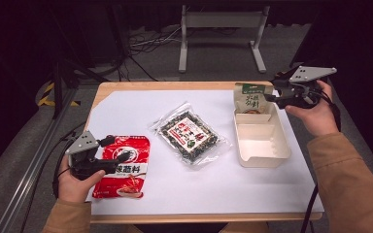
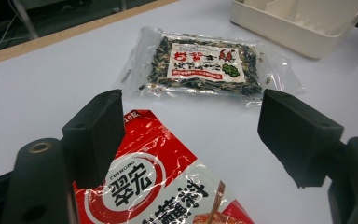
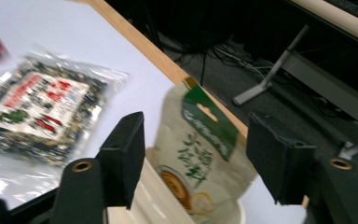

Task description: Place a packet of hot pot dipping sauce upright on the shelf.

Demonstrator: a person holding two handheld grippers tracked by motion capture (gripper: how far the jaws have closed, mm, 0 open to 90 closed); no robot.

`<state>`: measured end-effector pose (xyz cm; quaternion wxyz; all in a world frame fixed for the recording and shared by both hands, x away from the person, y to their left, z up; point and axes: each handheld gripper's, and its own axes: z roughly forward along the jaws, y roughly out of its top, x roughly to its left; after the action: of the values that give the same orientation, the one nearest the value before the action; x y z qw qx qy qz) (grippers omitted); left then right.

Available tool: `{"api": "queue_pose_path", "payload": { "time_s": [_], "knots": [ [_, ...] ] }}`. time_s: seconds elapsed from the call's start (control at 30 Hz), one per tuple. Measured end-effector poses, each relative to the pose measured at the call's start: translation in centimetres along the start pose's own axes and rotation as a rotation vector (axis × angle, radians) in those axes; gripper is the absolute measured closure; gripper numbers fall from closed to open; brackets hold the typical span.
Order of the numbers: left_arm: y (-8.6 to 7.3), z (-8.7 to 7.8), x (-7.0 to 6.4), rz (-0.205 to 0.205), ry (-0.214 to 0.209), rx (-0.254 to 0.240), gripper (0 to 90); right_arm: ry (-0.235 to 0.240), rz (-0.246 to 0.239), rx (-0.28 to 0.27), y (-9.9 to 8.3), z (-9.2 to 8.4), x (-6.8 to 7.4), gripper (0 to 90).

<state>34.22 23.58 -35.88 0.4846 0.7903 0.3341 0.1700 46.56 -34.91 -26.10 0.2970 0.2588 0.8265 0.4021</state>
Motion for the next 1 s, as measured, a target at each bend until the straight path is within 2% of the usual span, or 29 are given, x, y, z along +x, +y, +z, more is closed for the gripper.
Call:
{"api": "queue_pose_path", "payload": {
  "time_s": [0.2,0.37,0.53,0.7,0.77,0.87,1.0],
  "knots": [
    [-0.1,0.0,0.7,0.005,0.009,0.001,23.3,0.056,0.114,-0.042,-0.5,-1.8,3.4,35.9],
    [-0.2,0.1,1.0,0.015,0.005,0.006,23.2,0.077,0.159,-0.054,-1.1,-2.8,5.8,36.0],
    [-0.4,0.0,1.2,0.017,0.011,-0.007,23.4,0.104,0.158,-0.068,-1.7,-3.5,7.7,36.0],
    [-0.6,0.2,1.8,0.0,0.03,0.0,24.8,0.167,0.175,-0.081,-2.6,-3.5,10.0,37.2],
    [-0.6,0.5,2.0,0.01,0.037,0.01,25.1,0.186,0.175,-0.088,-3.0,-3.3,10.9,37.1],
    [-0.7,0.6,2.2,0.015,0.036,0.014,25.1,0.181,0.149,-0.08,-3.4,-3.0,12.0,36.6],
    [-0.7,0.6,2.6,0.008,0.031,0.004,26.1,0.208,0.143,-0.085,-3.5,-2.7,13.0,36.4]
  ]
}}
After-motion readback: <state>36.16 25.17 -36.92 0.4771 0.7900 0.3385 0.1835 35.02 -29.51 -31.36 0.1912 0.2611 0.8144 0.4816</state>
